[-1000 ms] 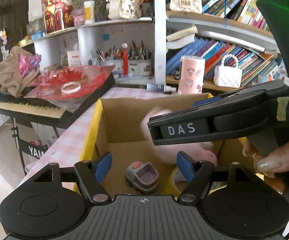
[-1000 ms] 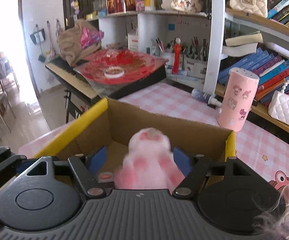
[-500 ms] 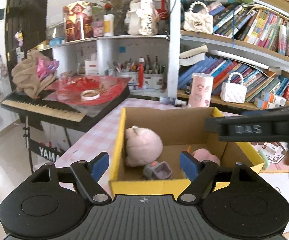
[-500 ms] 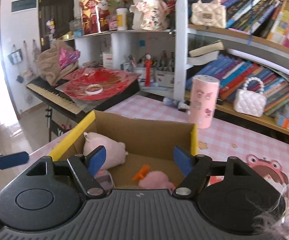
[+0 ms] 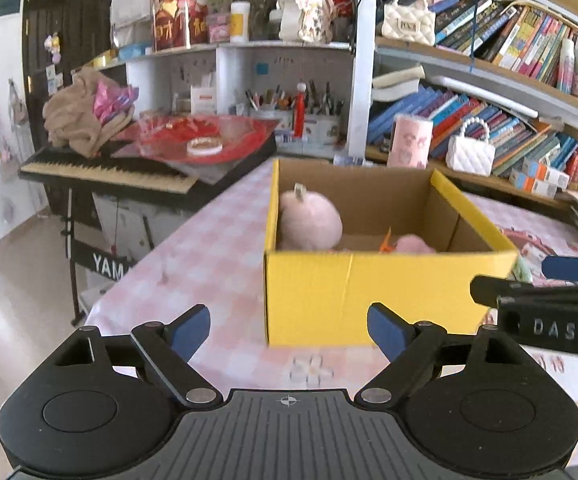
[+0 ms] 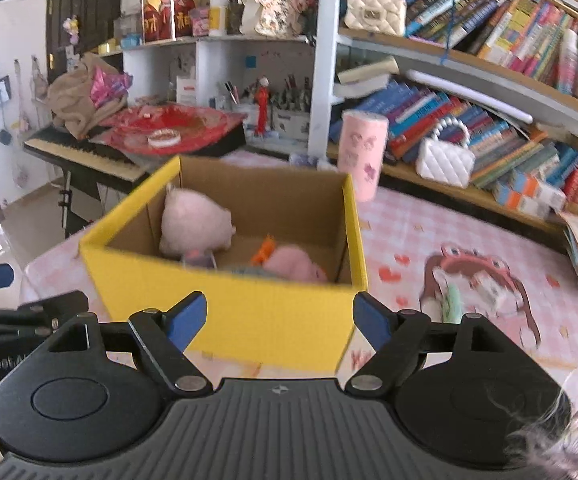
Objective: Organize objects
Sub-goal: 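Withdraw both tools from the box toward the green toy and small white box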
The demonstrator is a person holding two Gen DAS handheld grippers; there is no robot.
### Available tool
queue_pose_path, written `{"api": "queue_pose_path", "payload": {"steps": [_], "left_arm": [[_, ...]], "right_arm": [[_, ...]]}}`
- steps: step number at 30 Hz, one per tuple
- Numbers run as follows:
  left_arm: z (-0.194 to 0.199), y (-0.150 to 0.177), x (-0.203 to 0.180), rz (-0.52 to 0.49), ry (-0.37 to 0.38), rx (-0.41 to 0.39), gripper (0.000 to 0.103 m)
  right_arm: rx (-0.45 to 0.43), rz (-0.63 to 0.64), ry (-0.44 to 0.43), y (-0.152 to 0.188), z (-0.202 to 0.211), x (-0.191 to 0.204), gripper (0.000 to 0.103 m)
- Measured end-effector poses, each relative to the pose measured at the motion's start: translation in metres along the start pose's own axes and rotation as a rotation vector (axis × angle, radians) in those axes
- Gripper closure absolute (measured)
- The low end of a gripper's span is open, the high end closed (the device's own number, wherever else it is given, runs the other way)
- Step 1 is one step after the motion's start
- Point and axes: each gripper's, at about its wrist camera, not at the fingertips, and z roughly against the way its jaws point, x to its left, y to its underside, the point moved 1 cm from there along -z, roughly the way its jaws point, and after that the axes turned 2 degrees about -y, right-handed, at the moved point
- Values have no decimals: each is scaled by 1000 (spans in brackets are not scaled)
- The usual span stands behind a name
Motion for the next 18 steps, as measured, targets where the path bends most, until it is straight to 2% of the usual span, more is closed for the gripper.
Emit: {"api": "queue_pose_path", "payload": {"steps": [8, 18], "left_arm": [[17, 23, 0, -20, 25, 39, 15], [30, 37, -6, -63, 62, 70, 14]], "right_arm": [[43, -26, 37, 34, 23, 8, 21], [79, -56, 58, 57, 42, 12, 17]]}}
